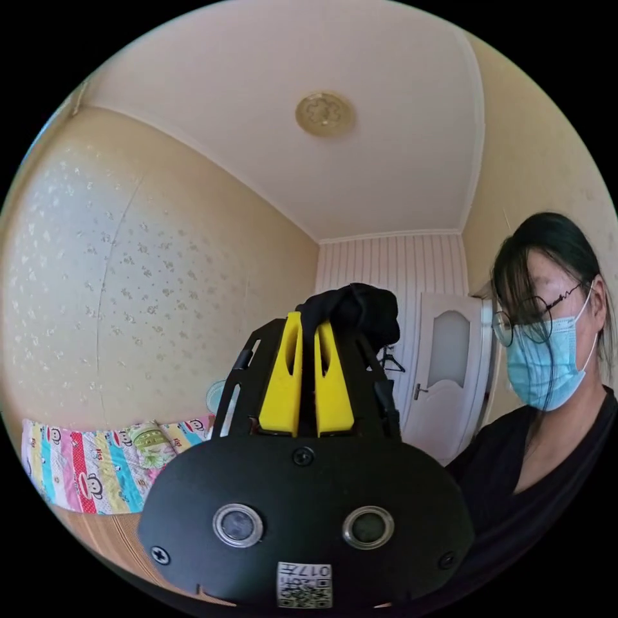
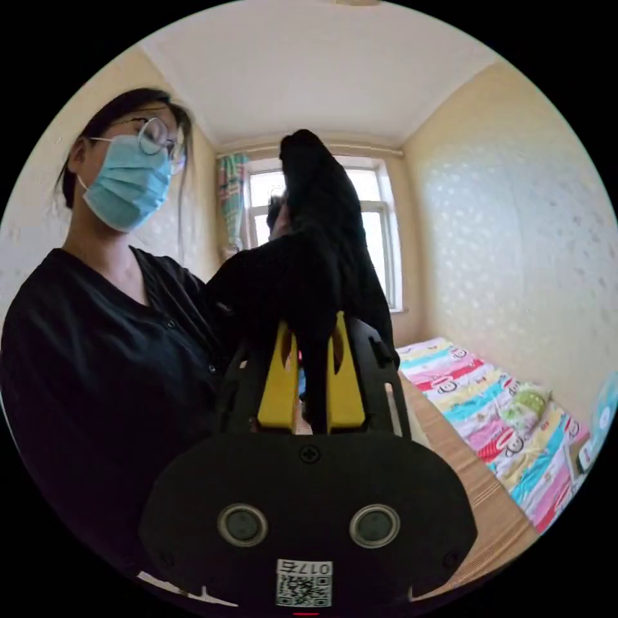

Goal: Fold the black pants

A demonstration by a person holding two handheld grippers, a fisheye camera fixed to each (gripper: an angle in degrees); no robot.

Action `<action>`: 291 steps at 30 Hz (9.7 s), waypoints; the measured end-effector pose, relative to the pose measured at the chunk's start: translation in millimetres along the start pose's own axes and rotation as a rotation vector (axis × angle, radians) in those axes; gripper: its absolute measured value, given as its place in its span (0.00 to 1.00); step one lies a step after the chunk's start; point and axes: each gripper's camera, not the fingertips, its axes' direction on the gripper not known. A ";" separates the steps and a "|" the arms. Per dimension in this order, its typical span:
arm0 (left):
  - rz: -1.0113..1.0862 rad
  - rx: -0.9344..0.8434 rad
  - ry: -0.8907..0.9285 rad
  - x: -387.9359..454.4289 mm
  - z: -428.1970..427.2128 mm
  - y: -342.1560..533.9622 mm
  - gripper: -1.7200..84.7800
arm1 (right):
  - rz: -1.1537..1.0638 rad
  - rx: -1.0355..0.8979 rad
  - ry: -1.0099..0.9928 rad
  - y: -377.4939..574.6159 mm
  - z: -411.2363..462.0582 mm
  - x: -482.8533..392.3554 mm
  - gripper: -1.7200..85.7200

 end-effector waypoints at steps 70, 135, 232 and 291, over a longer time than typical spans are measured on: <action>-1.392 -0.605 0.440 -657.2 35.9 510.0 0.04 | 1.431 -0.546 0.477 301.4 -167.6 606.3 0.05; -1.214 -1.218 0.244 -635.6 27.0 442.3 0.05 | 1.743 -0.193 0.037 304.3 -261.0 1012.5 0.14; -1.262 -0.981 -0.079 -727.0 -212.7 351.6 0.16 | 1.557 -0.475 0.301 495.5 -14.8 692.7 0.14; -0.674 -0.421 0.381 -697.2 -150.1 -139.2 0.07 | 0.833 -0.112 0.009 95.9 -74.5 667.4 0.03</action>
